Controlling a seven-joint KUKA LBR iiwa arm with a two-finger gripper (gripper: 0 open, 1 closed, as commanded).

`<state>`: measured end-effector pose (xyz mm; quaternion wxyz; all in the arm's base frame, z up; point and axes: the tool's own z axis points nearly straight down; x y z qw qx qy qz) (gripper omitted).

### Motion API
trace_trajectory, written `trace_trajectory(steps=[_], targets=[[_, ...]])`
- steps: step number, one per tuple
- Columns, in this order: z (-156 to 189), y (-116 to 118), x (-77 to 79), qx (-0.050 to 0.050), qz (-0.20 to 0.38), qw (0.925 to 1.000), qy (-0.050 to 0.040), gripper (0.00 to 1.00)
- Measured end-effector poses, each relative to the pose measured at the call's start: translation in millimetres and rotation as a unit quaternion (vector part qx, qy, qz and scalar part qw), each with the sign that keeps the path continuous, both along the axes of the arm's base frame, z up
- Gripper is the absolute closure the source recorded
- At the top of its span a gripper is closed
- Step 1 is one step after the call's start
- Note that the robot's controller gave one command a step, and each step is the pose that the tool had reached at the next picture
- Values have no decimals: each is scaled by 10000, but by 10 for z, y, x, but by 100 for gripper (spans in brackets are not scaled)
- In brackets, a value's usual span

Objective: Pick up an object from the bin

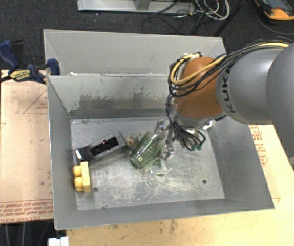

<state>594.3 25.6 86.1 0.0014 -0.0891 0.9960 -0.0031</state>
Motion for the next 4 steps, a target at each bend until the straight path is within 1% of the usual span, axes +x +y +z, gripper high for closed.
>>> trace_trajectory(steps=[1, 4], targets=[[48, 104, 15, 50, 17, 10000, -82, 100], [47, 105, 14, 46, 22, 10000, -85, 100]])
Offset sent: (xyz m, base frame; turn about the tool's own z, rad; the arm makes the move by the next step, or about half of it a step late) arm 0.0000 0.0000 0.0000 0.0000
